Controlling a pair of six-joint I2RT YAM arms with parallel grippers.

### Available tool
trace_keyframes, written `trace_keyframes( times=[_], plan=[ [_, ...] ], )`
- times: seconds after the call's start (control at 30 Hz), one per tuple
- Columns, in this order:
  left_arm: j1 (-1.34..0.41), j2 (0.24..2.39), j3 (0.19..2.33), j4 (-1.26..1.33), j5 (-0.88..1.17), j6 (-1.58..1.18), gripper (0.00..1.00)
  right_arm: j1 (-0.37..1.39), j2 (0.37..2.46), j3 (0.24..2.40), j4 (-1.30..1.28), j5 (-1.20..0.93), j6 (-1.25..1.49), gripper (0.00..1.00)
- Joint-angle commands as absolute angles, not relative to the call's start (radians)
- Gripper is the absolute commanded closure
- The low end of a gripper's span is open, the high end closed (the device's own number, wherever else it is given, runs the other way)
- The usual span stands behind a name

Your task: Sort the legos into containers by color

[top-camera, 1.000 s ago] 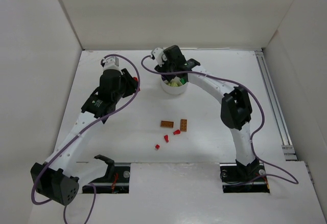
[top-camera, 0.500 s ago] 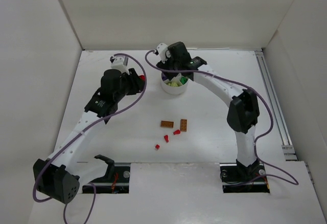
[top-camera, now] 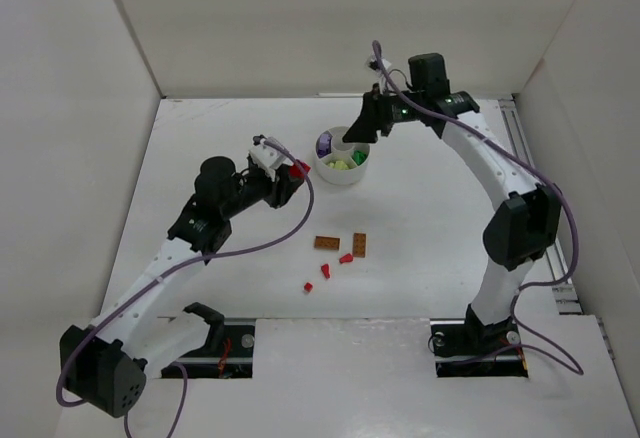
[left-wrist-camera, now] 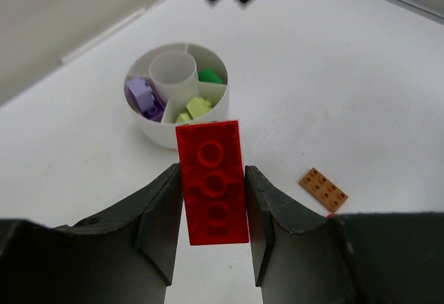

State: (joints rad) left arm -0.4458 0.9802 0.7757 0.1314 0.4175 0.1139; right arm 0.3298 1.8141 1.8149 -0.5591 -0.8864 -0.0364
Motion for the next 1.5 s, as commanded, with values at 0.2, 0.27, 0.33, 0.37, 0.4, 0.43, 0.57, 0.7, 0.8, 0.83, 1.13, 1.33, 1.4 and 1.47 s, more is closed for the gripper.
trace_keyframes(
  times=[0.2, 0.27, 0.33, 0.37, 0.4, 0.43, 0.57, 0.7, 0.8, 0.83, 1.13, 1.33, 1.4, 1.47],
  plan=[
    [-0.454, 0.899, 0.779, 0.213, 0.523, 0.314, 1.00, 0.463, 1.859, 1.804, -0.537, -1.177, 0.141, 0.35],
    [-0.454, 0.910, 0.788, 0.204, 0.535, 0.314, 1.00, 0.472, 1.859, 1.804, -0.523, -1.186, 0.166, 0.35],
    [-0.454, 0.919, 0.788, 0.204, 0.535, 0.314, 1.00, 0.483, 1.859, 1.804, -0.489, -1.187, 0.198, 0.35],
    [-0.454, 0.919, 0.788, 0.204, 0.535, 0.314, 1.00, 0.483, 1.859, 1.804, -0.479, -1.187, 0.210, 0.35],
    [-0.454, 0.919, 0.788, 0.204, 0.535, 0.314, 1.00, 0.495, 1.859, 1.804, -0.457, -1.187, 0.237, 0.35],
    [-0.454, 0.919, 0.788, 0.204, 0.546, 0.324, 1.00, 0.495, 1.859, 1.804, -0.457, -1.187, 0.238, 0.35],
    [-0.454, 0.919, 0.799, 0.204, 0.566, 0.324, 1.00, 0.518, 1.881, 1.825, -0.457, -1.167, 0.264, 0.35],
    [-0.454, 0.910, 0.799, 0.204, 0.566, 0.324, 1.00, 0.543, 1.890, 1.836, -0.448, -1.134, 0.273, 0.35],
    [-0.454, 0.920, 0.810, 0.204, 0.566, 0.324, 1.00, 0.552, 1.890, 1.845, -0.431, -1.134, 0.301, 0.40],
    [-0.454, 0.930, 0.810, 0.204, 0.566, 0.324, 1.00, 0.563, 1.890, 1.845, -0.422, -1.134, 0.313, 0.41],
    [-0.463, 0.959, 0.830, 0.184, 0.545, 0.314, 1.00, 0.583, 1.910, 1.868, -0.456, -1.097, 0.302, 0.54],
    [-0.463, 0.959, 0.839, 0.193, 0.514, 0.293, 1.00, 0.583, 1.910, 1.911, -0.615, -0.982, 0.206, 0.66],
    [-0.463, 0.959, 0.839, 0.193, 0.502, 0.282, 1.00, 0.583, 1.910, 1.911, -0.624, -0.948, 0.206, 0.87],
    [-0.463, 0.959, 0.839, 0.193, 0.491, 0.273, 1.00, 0.583, 1.910, 1.922, -0.652, -0.928, 0.193, 1.00]
  ],
)
